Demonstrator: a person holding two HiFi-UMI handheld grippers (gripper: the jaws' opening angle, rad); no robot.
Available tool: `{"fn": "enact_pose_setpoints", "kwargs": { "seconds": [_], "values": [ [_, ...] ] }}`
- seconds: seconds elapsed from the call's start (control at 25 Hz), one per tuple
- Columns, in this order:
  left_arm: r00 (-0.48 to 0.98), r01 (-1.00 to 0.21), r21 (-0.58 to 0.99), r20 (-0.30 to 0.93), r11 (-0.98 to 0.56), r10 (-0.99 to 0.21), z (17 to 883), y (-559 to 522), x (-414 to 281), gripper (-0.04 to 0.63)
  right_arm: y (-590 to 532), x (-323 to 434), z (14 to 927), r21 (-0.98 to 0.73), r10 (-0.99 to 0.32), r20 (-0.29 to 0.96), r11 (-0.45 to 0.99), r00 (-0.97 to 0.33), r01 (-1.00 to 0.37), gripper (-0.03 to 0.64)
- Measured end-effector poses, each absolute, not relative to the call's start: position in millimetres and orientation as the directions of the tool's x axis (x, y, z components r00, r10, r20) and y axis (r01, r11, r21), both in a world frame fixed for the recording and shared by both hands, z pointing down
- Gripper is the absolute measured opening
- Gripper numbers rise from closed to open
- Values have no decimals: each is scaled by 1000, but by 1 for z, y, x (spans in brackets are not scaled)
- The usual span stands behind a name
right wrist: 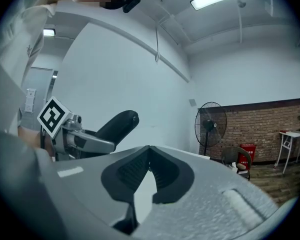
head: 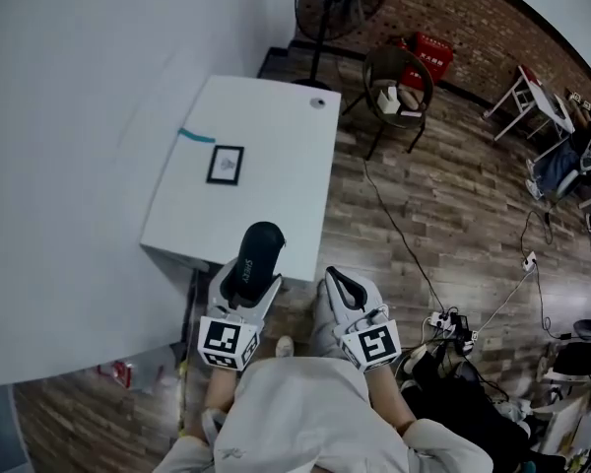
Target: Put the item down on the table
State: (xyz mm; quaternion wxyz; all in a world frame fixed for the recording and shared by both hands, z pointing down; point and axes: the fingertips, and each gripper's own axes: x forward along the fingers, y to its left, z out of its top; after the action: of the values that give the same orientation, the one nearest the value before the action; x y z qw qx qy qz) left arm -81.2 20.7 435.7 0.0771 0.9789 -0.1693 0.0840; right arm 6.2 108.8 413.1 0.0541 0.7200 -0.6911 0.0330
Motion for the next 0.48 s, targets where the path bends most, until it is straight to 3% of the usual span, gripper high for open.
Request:
{"fn": "enact_pose_setpoints", "kwargs": {
  "seconds": [0.48],
  "values": [
    [879,-452,112,227,-885,-420,442,-27,-14,341,49,83,419,-11,-989,126,79,-79,-997,5]
  ]
}}
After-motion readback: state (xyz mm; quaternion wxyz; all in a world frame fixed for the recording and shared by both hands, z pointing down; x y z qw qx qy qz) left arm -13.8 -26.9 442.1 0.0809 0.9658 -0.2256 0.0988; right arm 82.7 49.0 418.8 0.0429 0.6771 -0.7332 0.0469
